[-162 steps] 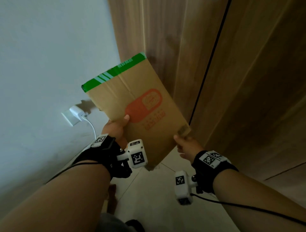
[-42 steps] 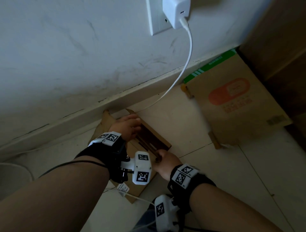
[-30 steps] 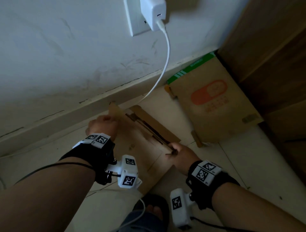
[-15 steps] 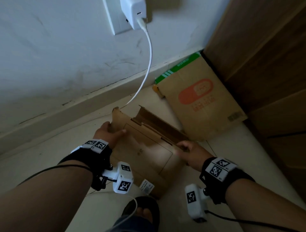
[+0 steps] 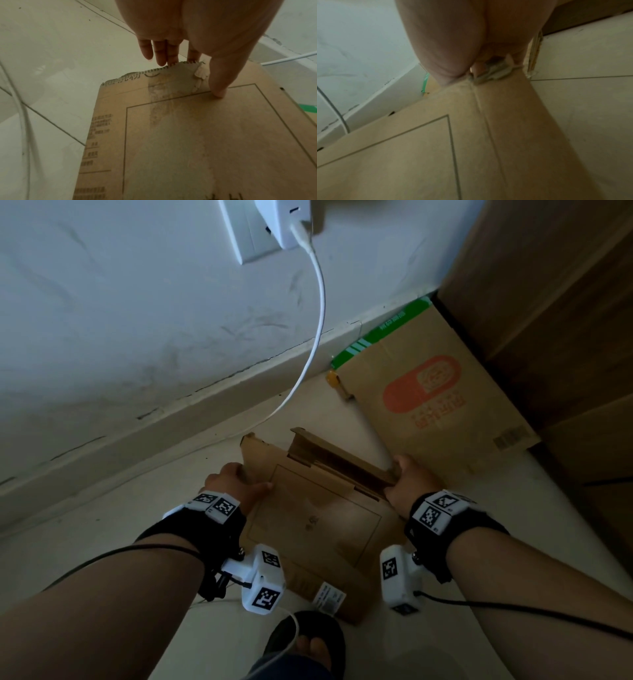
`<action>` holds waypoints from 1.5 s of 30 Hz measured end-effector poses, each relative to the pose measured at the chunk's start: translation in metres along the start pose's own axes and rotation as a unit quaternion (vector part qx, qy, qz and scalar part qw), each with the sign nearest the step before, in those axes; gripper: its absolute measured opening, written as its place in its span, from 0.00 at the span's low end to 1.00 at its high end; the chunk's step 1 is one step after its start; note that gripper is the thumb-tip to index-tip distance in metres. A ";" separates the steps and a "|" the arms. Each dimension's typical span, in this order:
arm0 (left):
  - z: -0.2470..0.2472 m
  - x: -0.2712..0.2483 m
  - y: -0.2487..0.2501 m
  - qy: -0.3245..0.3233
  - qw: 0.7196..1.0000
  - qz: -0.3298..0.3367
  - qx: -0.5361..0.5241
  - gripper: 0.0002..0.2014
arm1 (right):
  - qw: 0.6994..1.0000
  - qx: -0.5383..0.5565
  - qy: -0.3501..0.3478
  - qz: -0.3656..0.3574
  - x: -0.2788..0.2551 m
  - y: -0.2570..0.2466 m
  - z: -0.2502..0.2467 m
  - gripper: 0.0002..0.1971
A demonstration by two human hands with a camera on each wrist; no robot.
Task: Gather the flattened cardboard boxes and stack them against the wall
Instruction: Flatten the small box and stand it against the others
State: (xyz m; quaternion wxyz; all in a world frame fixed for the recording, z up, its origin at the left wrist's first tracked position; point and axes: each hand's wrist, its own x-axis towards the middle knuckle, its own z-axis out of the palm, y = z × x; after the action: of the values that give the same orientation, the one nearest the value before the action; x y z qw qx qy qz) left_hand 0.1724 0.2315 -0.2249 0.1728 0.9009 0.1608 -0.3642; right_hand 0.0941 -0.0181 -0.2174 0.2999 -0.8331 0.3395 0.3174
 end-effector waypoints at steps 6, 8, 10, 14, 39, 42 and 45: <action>0.004 0.003 -0.005 0.014 0.999 -0.005 0.029 0.41 | 0.998 -0.065 0.009 -0.026 -0.006 -0.001 0.000 0.18; 0.006 0.003 -0.006 0.024 0.999 -0.007 0.029 0.40 | 0.999 -0.029 -0.006 -0.025 -0.011 0.000 -0.001 0.14; 0.009 0.002 -0.005 0.032 0.999 -0.007 0.034 0.40 | 0.999 0.025 -0.033 -0.020 -0.014 0.004 0.001 0.10; 0.010 0.000 -0.002 0.027 0.999 -0.009 0.035 0.40 | 0.996 0.035 -0.084 -0.024 -0.014 0.011 0.002 0.13; 0.002 -0.015 0.029 0.052 0.969 0.227 0.086 0.38 | 0.992 0.064 -0.106 -0.023 -0.004 -0.001 0.003 0.31; 0.001 -0.016 0.027 0.050 0.968 0.230 0.088 0.37 | 0.986 0.101 -0.133 -0.030 -0.003 0.001 0.001 0.32; 0.001 -0.015 0.025 0.050 0.968 0.233 0.084 0.37 | 0.982 0.096 -0.155 -0.052 0.000 -0.002 -0.001 0.31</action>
State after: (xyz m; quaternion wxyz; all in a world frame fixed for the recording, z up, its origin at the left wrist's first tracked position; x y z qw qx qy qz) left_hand 0.1716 0.2059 -0.2102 0.1688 0.9417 -0.0764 -0.2808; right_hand 0.0956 -0.0177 -0.2168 0.4429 -0.7579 0.2743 0.3927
